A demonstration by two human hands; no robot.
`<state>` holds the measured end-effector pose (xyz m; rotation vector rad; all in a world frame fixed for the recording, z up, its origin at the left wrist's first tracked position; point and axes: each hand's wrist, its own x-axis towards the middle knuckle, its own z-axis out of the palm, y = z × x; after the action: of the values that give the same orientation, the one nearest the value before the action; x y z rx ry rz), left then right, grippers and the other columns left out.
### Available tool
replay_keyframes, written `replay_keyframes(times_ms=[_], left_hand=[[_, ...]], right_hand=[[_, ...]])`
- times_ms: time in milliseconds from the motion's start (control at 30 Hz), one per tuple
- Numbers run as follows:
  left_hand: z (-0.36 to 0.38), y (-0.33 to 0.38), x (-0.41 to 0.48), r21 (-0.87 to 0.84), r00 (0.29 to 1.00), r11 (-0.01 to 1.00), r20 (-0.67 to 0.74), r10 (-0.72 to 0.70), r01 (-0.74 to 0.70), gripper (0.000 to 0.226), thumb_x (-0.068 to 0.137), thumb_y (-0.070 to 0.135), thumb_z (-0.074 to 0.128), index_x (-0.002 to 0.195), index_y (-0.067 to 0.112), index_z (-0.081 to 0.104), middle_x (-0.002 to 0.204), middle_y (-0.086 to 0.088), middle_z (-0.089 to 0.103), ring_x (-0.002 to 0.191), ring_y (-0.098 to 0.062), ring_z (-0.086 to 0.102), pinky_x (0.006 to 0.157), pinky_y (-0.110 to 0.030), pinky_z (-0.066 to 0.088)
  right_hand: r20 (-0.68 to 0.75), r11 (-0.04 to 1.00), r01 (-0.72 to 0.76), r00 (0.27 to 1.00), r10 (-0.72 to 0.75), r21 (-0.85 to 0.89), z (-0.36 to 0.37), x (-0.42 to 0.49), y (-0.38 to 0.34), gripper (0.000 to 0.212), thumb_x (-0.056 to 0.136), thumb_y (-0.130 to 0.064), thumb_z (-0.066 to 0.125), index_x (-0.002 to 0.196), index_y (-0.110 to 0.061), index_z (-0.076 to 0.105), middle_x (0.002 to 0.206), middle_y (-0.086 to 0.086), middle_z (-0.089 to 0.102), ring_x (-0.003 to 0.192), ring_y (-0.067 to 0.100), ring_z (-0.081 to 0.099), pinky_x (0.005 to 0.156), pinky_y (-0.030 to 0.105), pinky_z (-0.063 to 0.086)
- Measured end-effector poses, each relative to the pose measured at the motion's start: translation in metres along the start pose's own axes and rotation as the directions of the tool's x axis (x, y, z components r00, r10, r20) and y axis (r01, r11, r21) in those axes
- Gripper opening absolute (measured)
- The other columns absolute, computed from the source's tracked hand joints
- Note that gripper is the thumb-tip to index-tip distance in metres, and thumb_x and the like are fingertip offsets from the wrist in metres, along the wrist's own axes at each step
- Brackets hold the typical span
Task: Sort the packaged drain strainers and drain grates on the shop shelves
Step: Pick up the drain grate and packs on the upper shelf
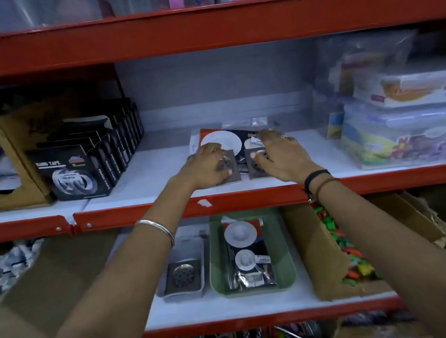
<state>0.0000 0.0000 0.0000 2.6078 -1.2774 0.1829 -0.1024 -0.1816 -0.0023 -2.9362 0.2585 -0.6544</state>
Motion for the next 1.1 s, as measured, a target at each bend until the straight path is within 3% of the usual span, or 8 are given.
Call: replay_keyframes(times_ms=[133, 300, 400, 500, 733, 800, 933, 1100], left_hand=[[0.018, -0.029, 0.013, 0.078, 0.955, 0.989, 0.262, -0.143, 0.127, 0.089, 0.077, 0.056, 0.064, 0.148, 0.031, 0.016, 0.16, -0.001, 0.002, 0.147, -0.028, 0.0, 0.118, -0.055, 0.01], [0.02, -0.048, 0.02, 0.081, 0.961, 0.994, 0.263, -0.088, 0.069, 0.093, 0.075, 0.062, 0.063, 0.148, 0.03, 0.014, 0.158, 0.002, 0.009, 0.141, -0.029, 0.016, 0.115, -0.048, 0.021], [0.016, -0.053, 0.025, 0.196, 0.985, 0.98, 0.172, -0.014, -0.02, 0.087, 0.075, 0.066, 0.059, 0.145, 0.026, 0.025, 0.151, -0.004, 0.028, 0.131, -0.028, 0.034, 0.108, -0.043, 0.031], [0.018, -0.05, 0.032, 0.316, 0.995, 0.946, 0.087, 0.046, -0.071, 0.085, 0.071, 0.069, 0.06, 0.138, 0.023, 0.037, 0.137, -0.008, 0.046, 0.118, -0.028, 0.048, 0.099, -0.042, 0.038], [-0.018, -0.111, 0.016, -0.007, 0.999, 0.999, -0.017, -0.041, 0.041, 0.091, 0.055, 0.055, 0.075, 0.132, 0.025, 0.035, 0.132, -0.002, 0.051, 0.119, -0.025, 0.048, 0.099, -0.038, 0.033], [-0.028, -0.139, 0.005, -0.092, 0.994, 0.991, 0.058, -0.096, 0.102, 0.097, 0.053, 0.056, 0.074, 0.134, 0.025, 0.03, 0.131, -0.002, 0.05, 0.119, -0.024, 0.048, 0.102, -0.038, 0.038], [-0.031, -0.175, -0.011, -0.068, 0.95, 0.979, 0.263, -0.167, 0.191, 0.096, 0.05, 0.062, 0.069, 0.131, 0.042, 0.02, 0.132, 0.002, 0.048, 0.12, -0.026, 0.045, 0.104, -0.045, 0.039], [-0.018, -0.188, -0.015, -0.11, 0.912, 0.969, 0.375, -0.167, 0.222, 0.108, 0.061, 0.051, 0.077, 0.14, 0.044, 0.004, 0.143, 0.002, 0.04, 0.129, -0.026, 0.039, 0.108, -0.044, 0.036]], right_hand=[[0.379, 0.995, 0.02, 0.925, 0.018, -0.096, 0.011, 0.02, 0.04, 0.093, 0.078, -0.057, 0.062, 0.151, -0.019, 0.019, 0.162, 0.006, 0.014, 0.147, 0.026, 0.019, 0.118, 0.04, 0.022], [0.596, 0.999, -0.003, 0.803, -0.021, 0.039, 0.021, 0.044, 0.062, 0.107, 0.068, -0.056, 0.074, 0.151, -0.022, 0.016, 0.159, 0.003, 0.018, 0.144, 0.025, 0.022, 0.119, 0.04, 0.021], [0.557, 0.998, 0.046, 0.828, -0.055, 0.032, 0.022, 0.049, 0.063, 0.106, 0.062, -0.065, 0.073, 0.147, -0.023, 0.027, 0.148, 0.003, 0.035, 0.133, 0.026, 0.038, 0.111, 0.037, 0.034], [0.492, 0.991, 0.118, 0.867, -0.075, -0.057, 0.02, 0.045, 0.061, 0.096, 0.059, -0.069, 0.07, 0.139, -0.022, 0.042, 0.131, 0.004, 0.05, 0.115, 0.028, 0.052, 0.089, 0.03, 0.043], [0.378, 0.992, -0.008, 0.925, -0.039, 0.123, 0.005, 0.049, 0.026, 0.082, 0.07, -0.052, 0.075, 0.14, -0.023, 0.043, 0.149, 0.004, 0.038, 0.134, 0.027, 0.039, 0.11, 0.035, 0.034], [0.348, 0.981, -0.02, 0.936, -0.049, 0.193, 0.003, 0.058, 0.01, 0.081, 0.071, -0.047, 0.076, 0.141, -0.022, 0.042, 0.151, 0.005, 0.034, 0.139, 0.027, 0.033, 0.109, 0.031, 0.028], [0.316, 0.962, 0.016, 0.943, -0.106, 0.274, 0.012, 0.084, -0.036, 0.082, 0.067, -0.054, 0.076, 0.137, -0.022, 0.047, 0.134, 0.001, 0.047, 0.125, 0.024, 0.047, 0.101, 0.031, 0.036], [0.351, 0.961, 0.089, 0.919, -0.181, 0.261, 0.032, 0.111, -0.095, 0.08, 0.073, -0.045, 0.076, 0.141, -0.019, 0.043, 0.139, 0.003, 0.043, 0.127, 0.021, 0.043, 0.099, 0.023, 0.028]])
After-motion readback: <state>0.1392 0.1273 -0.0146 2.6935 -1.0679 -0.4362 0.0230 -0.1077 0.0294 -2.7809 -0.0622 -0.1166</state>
